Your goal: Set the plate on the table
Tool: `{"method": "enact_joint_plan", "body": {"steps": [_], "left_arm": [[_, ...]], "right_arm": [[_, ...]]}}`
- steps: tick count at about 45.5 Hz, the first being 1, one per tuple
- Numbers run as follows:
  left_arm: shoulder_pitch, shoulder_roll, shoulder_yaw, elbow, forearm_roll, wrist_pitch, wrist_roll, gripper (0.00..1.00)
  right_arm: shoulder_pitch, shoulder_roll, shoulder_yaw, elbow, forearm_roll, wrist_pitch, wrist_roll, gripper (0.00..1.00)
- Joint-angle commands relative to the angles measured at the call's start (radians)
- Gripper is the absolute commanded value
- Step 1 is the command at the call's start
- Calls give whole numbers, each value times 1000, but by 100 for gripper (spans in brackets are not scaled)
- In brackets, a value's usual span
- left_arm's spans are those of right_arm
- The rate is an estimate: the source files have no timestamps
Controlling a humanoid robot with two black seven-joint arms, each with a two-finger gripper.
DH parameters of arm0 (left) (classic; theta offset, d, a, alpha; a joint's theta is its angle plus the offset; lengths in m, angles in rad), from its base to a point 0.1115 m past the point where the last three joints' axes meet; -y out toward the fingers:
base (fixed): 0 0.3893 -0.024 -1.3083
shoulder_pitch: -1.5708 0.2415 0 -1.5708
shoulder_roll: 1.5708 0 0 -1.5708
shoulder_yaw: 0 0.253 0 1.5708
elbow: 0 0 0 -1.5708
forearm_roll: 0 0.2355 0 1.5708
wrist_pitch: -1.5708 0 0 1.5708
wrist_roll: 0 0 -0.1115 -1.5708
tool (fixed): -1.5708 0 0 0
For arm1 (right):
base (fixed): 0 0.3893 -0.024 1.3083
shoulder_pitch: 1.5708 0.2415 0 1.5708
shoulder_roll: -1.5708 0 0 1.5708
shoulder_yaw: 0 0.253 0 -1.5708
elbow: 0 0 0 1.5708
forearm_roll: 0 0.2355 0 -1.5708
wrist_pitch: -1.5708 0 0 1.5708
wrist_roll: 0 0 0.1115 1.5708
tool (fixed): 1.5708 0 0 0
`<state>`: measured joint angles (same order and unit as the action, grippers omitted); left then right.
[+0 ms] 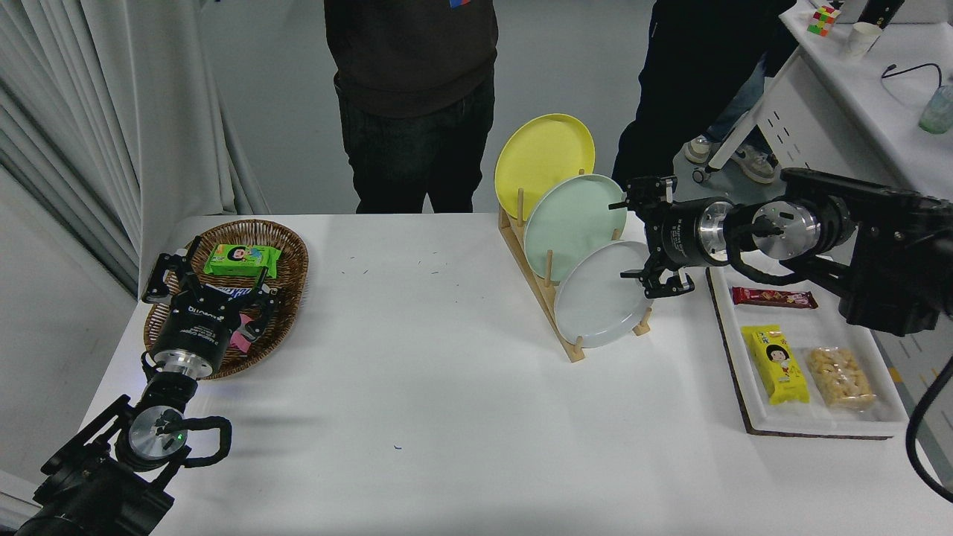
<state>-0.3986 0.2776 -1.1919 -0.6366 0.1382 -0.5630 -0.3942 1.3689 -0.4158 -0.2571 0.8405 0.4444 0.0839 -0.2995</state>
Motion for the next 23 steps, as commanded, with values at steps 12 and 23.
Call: {"method": "enact_joint_plan", "body": {"steps": [12, 23], "left_arm": [[1, 0, 0, 0, 0, 0, 0, 98], [1, 0, 0, 0, 0, 0, 0, 98]], "right_arm": [[-7, 69, -18, -100, -6, 13, -3, 100], [-21, 86, -18, -106, -4, -1, -6, 100]]}}
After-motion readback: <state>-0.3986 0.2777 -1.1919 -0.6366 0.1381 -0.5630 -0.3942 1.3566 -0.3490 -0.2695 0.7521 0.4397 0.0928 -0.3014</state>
